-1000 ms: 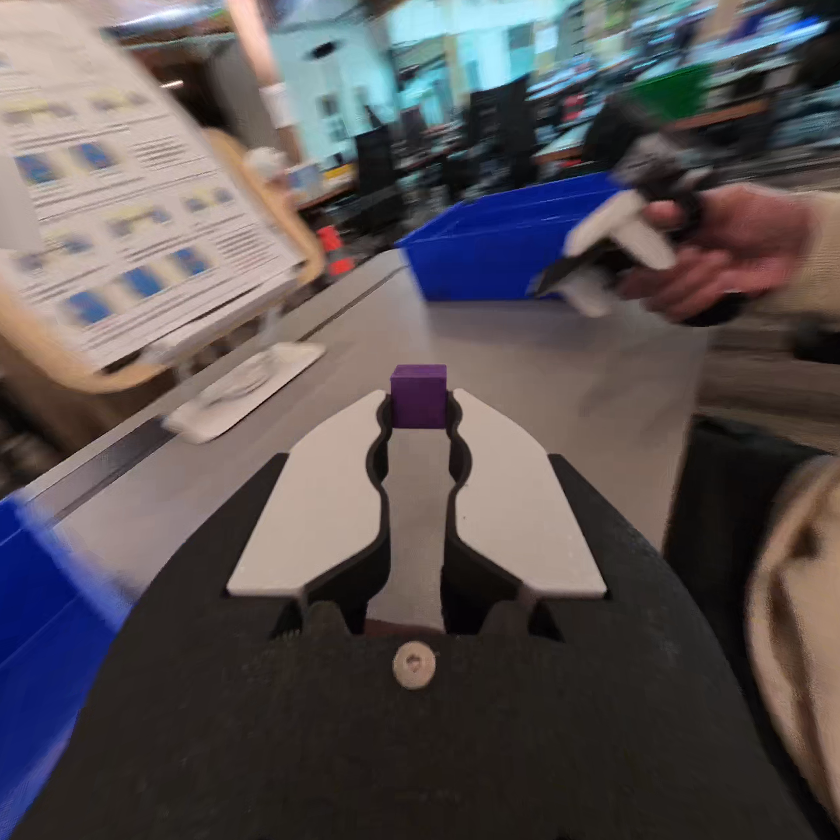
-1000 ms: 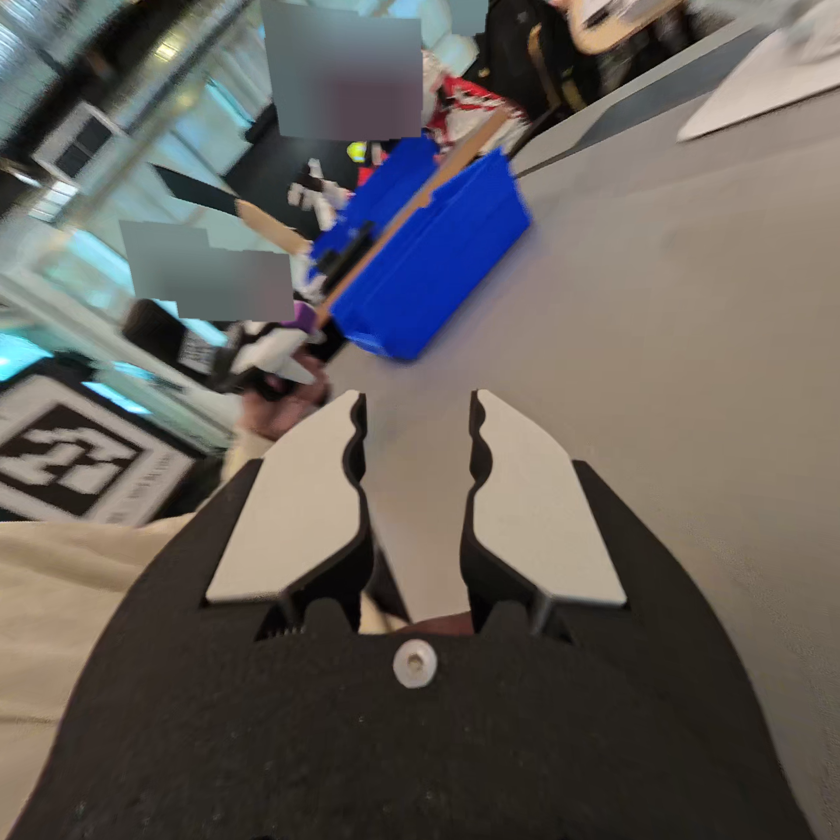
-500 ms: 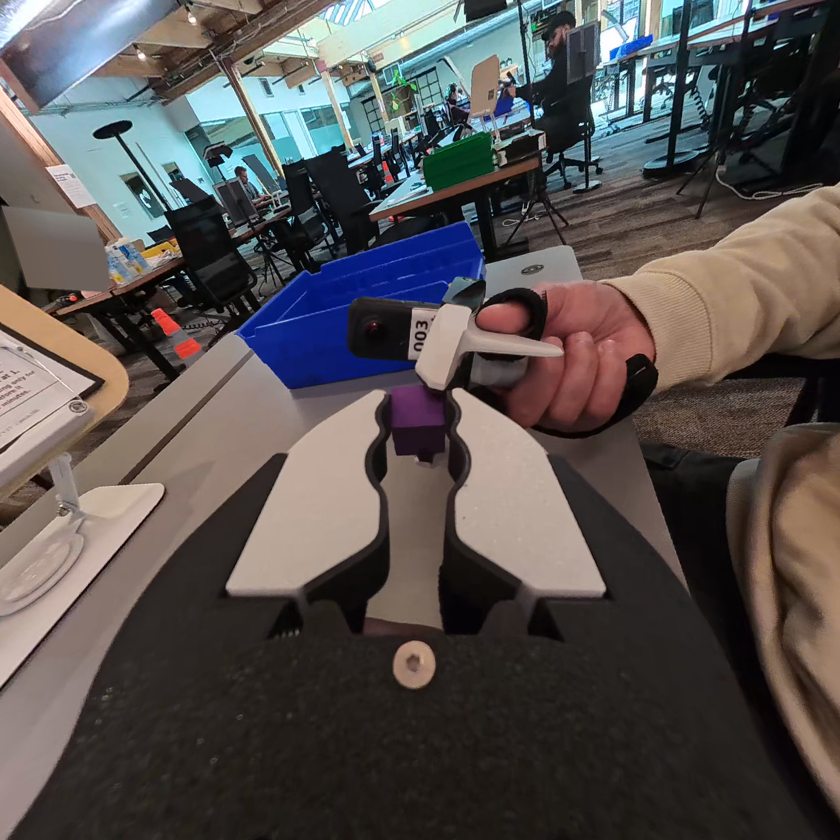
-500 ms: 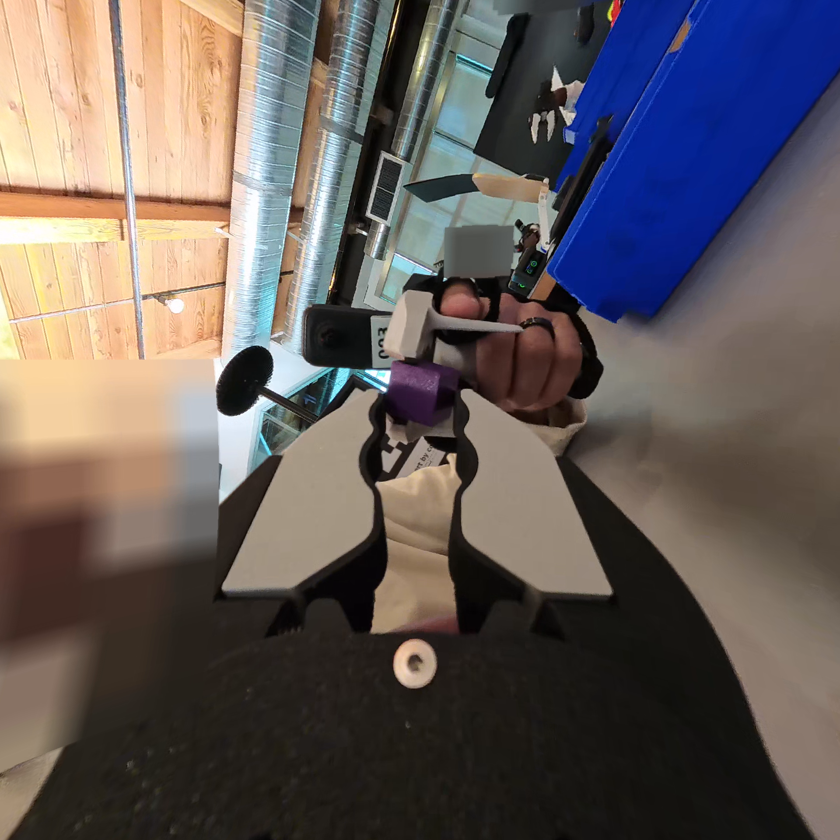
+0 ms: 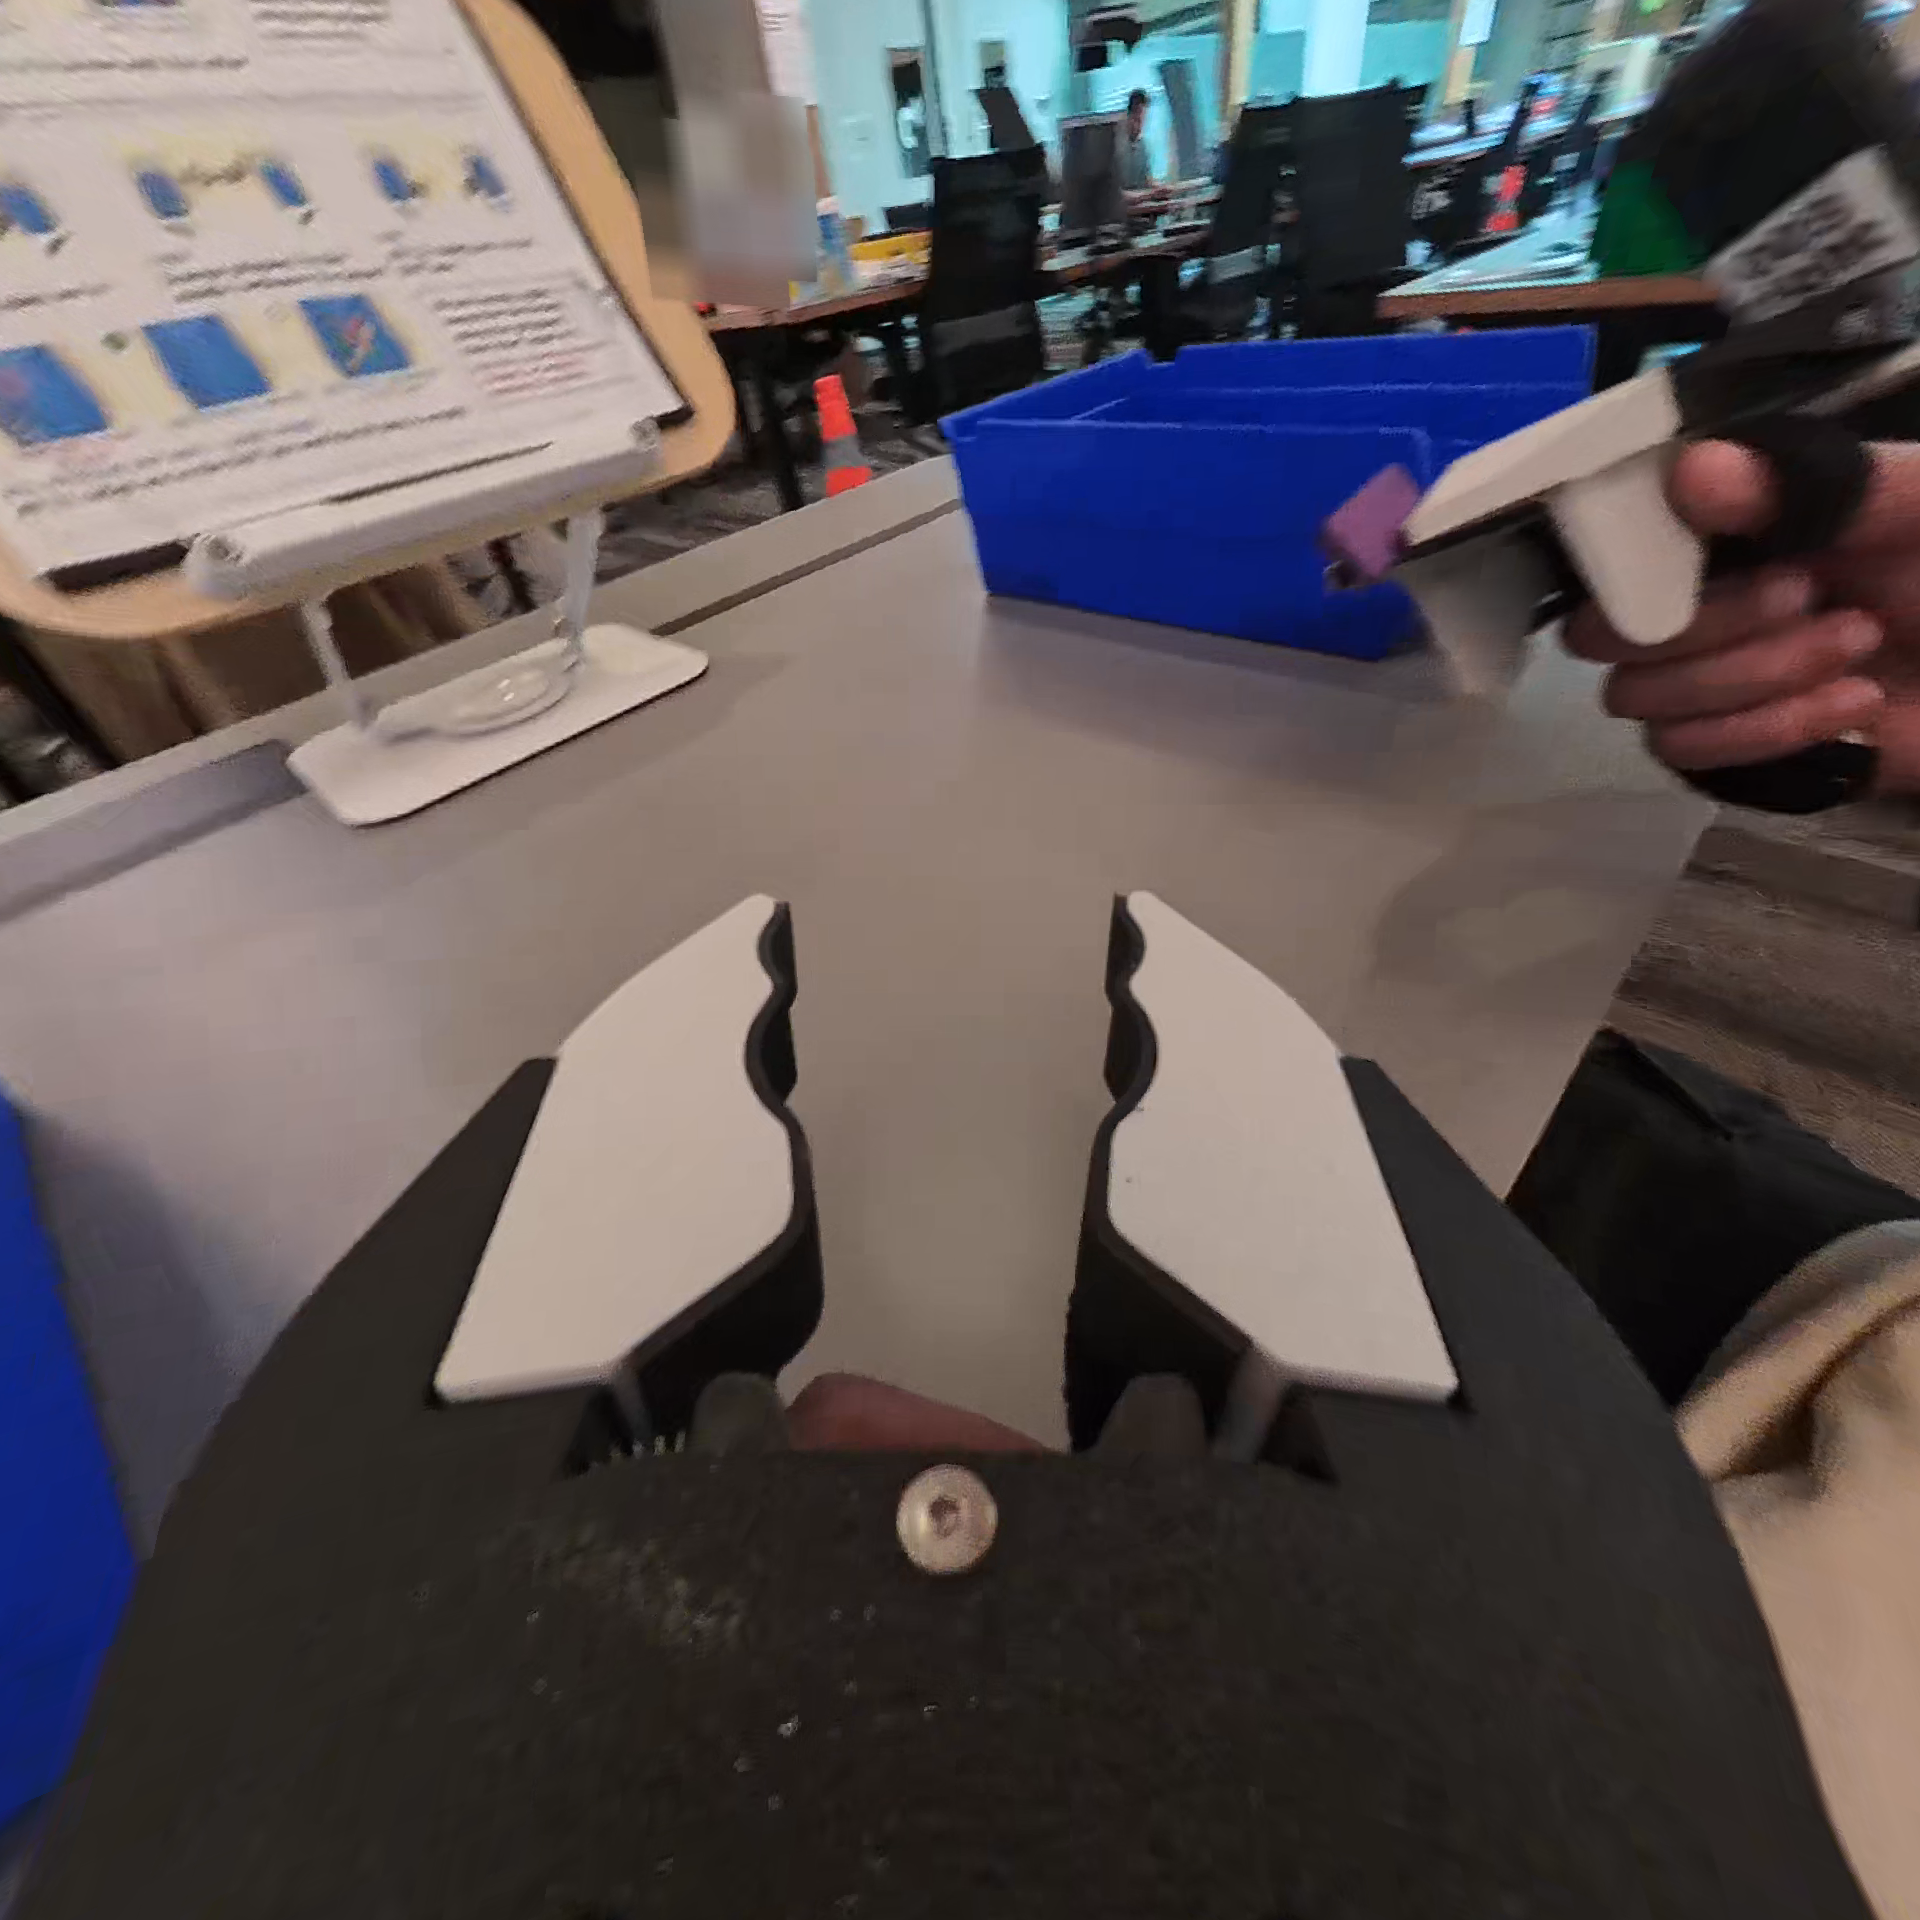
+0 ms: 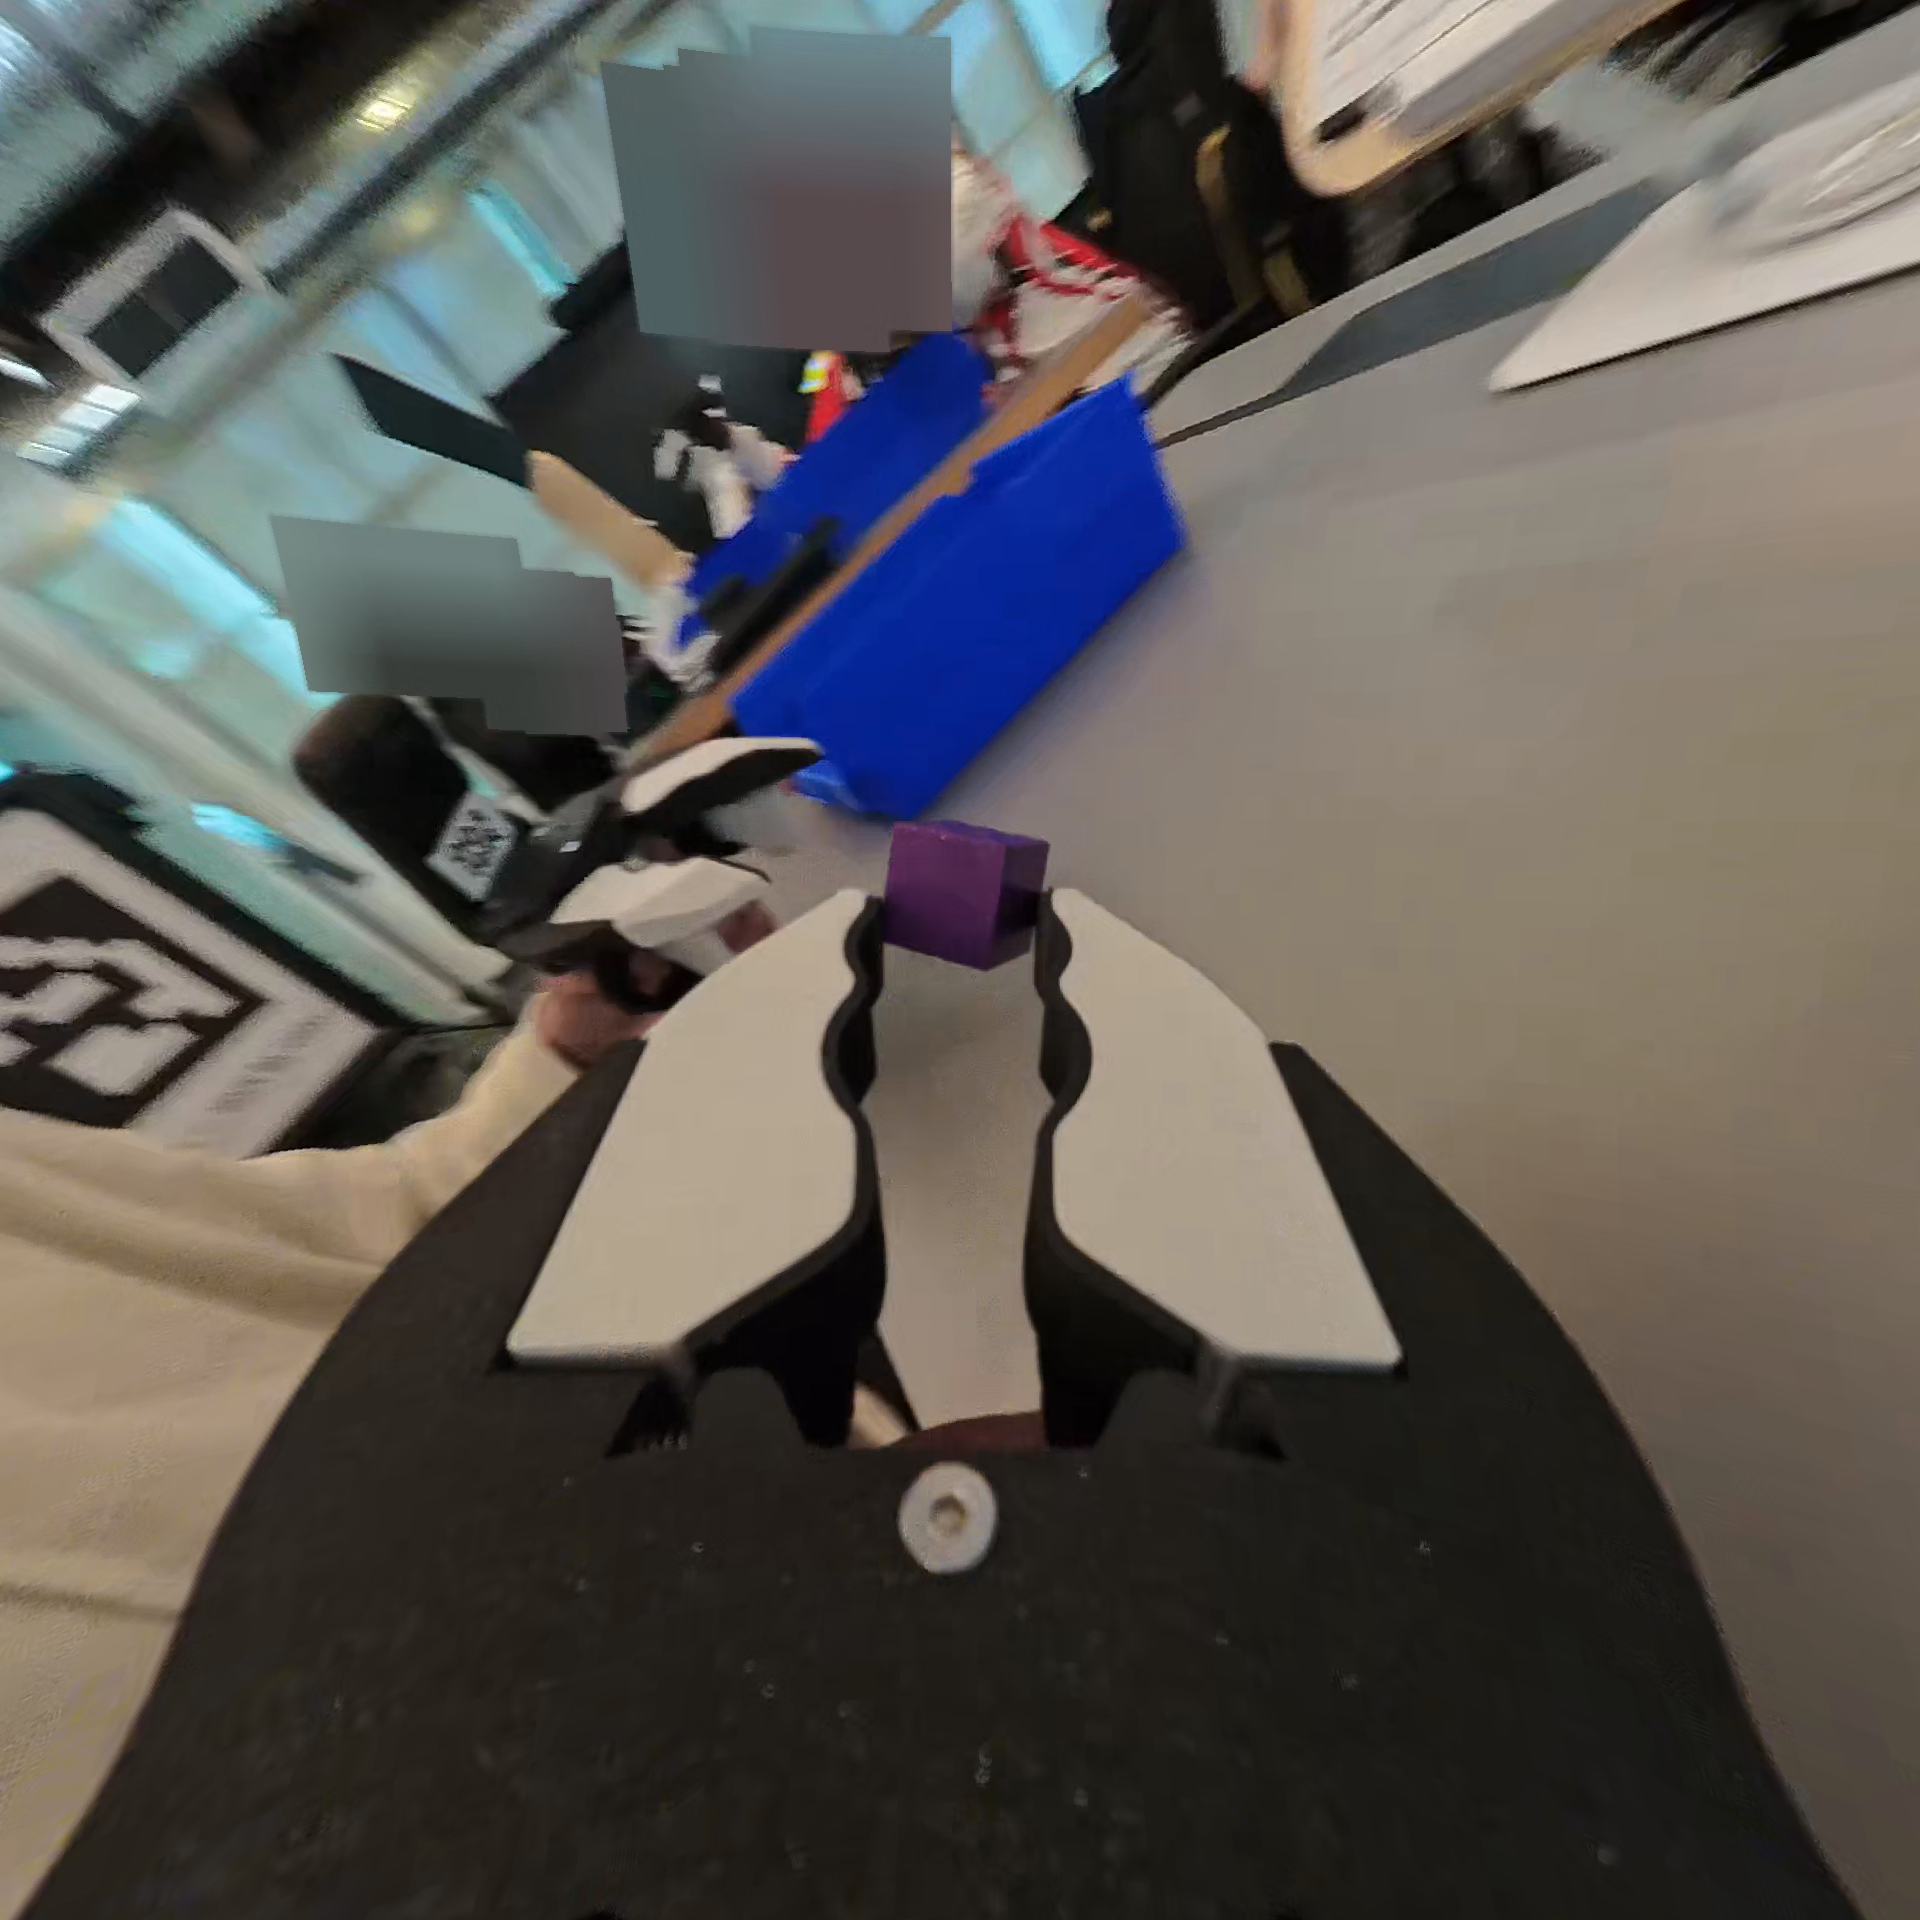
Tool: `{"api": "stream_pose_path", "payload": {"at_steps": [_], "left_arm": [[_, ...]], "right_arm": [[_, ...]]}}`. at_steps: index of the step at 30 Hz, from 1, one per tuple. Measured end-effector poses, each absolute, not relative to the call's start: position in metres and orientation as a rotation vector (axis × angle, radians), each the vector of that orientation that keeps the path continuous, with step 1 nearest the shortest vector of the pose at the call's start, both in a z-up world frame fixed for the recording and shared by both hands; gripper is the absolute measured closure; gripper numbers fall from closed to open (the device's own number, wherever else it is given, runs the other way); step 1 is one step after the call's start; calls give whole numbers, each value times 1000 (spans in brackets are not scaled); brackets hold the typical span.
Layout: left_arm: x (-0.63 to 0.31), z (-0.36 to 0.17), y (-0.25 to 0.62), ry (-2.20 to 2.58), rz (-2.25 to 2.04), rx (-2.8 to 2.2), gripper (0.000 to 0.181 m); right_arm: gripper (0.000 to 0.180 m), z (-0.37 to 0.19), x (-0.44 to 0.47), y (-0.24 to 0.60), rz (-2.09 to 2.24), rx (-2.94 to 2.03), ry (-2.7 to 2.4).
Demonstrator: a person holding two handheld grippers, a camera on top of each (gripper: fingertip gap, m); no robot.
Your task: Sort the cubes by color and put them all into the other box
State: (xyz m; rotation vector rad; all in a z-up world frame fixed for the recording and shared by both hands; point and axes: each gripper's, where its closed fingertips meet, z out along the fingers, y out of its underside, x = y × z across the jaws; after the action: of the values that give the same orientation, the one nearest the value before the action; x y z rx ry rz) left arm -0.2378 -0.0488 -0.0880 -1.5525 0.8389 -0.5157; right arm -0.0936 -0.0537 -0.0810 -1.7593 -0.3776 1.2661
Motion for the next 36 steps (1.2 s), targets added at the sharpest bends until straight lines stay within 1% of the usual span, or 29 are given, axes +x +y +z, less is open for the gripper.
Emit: {"api": "stream_pose_path", "payload": {"at_steps": [2,4,6,7,9,10,11,14,16,18,19,21,26,28,30,33,36], "left_arm": [[-245,-101,-49,819,-449,-1575,126],[-245,-103,-50,843,-385,-1562,127],[-244,-97,-49,841,-348,-1535,129],[-242,-95,-50,846,-357,-1531,129],[-240,-93,-52,855,-394,-1535,128],[-240,-92,-53,854,-405,-1534,129],[-239,-90,-53,859,-414,-1530,129],[-239,-87,-48,859,-422,-1530,130],[-236,-86,-45,854,-444,-1540,131],[-233,-84,-44,848,-468,-1548,131],[-231,-84,-44,850,-474,-1547,131],[-231,-85,-44,860,-461,-1547,131],[-231,-91,-45,874,-452,-1565,131],[-230,-94,-46,882,-462,-1570,131],[-231,-95,-47,889,-445,-1571,131],[-237,-92,-49,882,-389,-1556,132],[-249,-89,-44,833,-298,-1586,134]], "right_arm": [[152,-88,-80,-60,1146,-1768,-351],[152,-89,-69,-66,1118,-1762,-327],[152,-74,-52,-67,1047,-1737,-361],[152,-58,-29,-61,894,-1728,-400],[152,-19,45,-40,529,-1727,-365],[152,-10,78,-31,463,-1781,-347],[152,-13,102,-20,443,-1885,-354],[152,-71,134,16,470,-2231,-553],[151,-113,130,36,567,-2367,-685],[151,-144,113,49,681,-2420,-803],[151,-156,110,57,671,-2450,-828],[151,-173,106,65,631,-2531,-879],[151,-186,102,59,553,-2640,-1018],[149,-183,103,54,532,-2667,-1020],[133,-171,109,53,454,-2644,-973],[130,-116,112,51,394,-2435,-810],[132,-49,95,39,423,-2078,-524]]}}
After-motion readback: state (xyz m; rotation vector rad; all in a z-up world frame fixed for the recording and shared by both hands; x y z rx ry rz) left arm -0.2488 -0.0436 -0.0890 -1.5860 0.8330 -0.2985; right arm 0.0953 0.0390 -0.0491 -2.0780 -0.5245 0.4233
